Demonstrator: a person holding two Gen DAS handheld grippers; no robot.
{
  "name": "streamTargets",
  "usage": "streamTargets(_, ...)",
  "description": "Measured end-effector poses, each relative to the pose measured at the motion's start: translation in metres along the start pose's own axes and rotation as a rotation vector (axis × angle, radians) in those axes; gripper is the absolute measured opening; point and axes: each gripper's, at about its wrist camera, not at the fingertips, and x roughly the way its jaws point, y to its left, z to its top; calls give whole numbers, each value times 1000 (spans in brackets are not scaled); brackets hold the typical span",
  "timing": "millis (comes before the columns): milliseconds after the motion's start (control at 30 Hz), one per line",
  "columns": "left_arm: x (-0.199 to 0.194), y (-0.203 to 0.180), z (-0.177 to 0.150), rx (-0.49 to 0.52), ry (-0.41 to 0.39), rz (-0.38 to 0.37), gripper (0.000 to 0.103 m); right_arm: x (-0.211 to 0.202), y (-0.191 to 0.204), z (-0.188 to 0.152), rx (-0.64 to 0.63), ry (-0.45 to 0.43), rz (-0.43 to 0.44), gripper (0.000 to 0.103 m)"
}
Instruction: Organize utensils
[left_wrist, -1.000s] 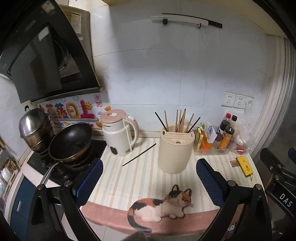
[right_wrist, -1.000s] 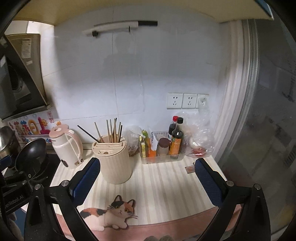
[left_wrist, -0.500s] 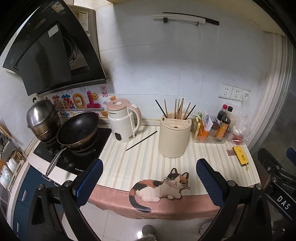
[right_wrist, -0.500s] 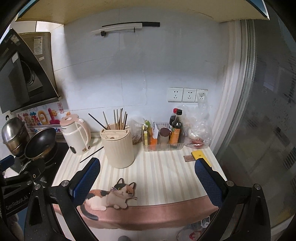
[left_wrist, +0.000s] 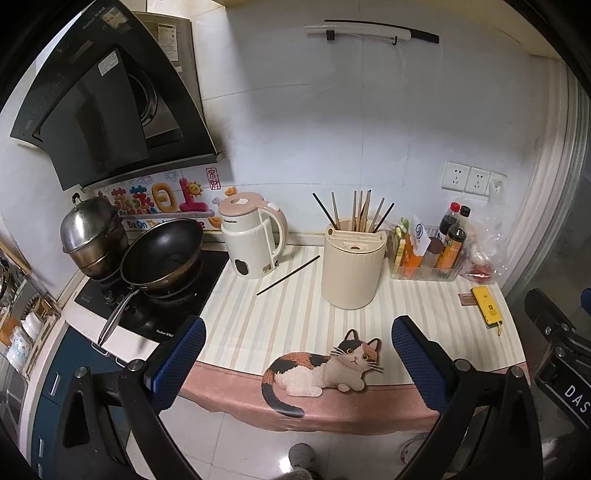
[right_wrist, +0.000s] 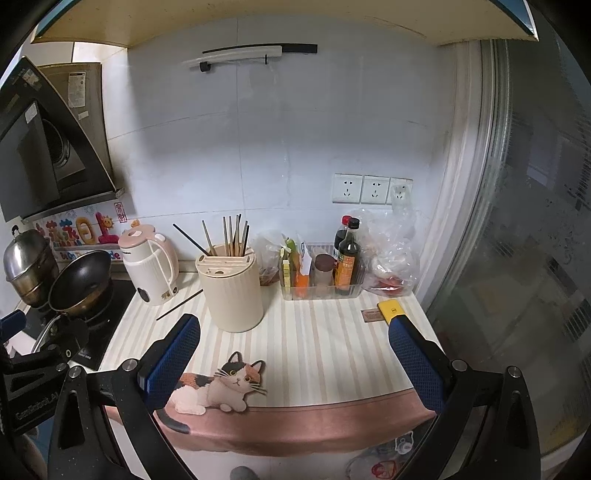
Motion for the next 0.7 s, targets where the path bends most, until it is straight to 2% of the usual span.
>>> streamTargets(700, 1, 2, 5, -14, -7, 16, 103, 11, 1, -2, -12, 31, 31, 103)
